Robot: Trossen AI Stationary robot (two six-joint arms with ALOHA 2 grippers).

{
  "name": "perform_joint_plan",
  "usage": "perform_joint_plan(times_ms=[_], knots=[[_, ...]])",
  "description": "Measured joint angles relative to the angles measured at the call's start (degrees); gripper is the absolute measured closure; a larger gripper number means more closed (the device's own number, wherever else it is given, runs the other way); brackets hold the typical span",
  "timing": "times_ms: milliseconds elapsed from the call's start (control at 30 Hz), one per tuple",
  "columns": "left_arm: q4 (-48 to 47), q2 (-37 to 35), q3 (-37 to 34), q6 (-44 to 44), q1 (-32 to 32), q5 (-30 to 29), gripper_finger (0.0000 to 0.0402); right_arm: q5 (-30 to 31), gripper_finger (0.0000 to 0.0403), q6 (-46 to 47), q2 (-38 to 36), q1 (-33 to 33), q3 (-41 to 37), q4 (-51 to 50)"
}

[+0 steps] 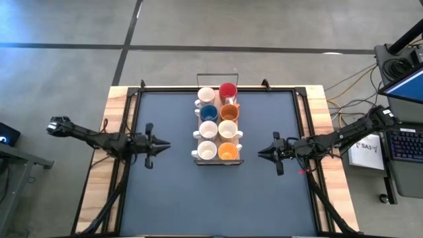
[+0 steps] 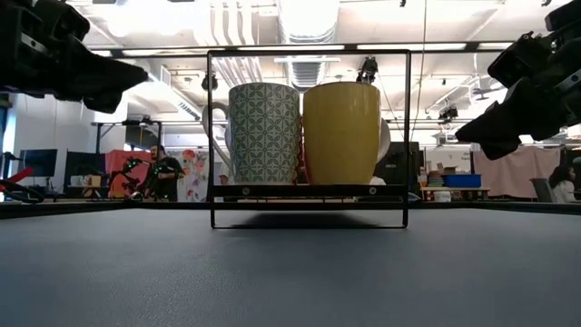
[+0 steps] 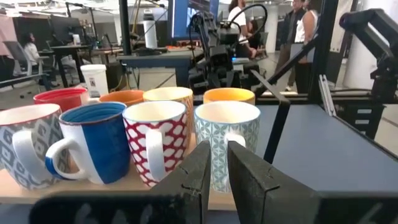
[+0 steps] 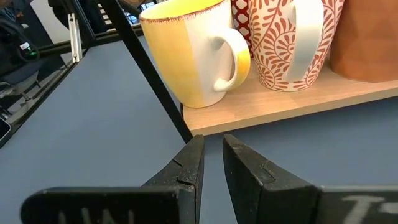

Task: Place coffee mugs
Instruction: Return to Home Position

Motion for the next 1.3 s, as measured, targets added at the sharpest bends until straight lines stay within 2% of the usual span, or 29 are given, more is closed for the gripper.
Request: perform_joint_plan(times_ms=[200,1300], knots=[[-1.2,-1.6,0.0,0.0,0.0,-0.1,0.0365,0.0,0.0353,0.0,0.0,0.0,0.0,0.0],[-1.2,4.0,0.6,-2.0,0.0,0.1,0.0365,0.0,0.0353,0.0,0.0,0.0,0.0,0.1]])
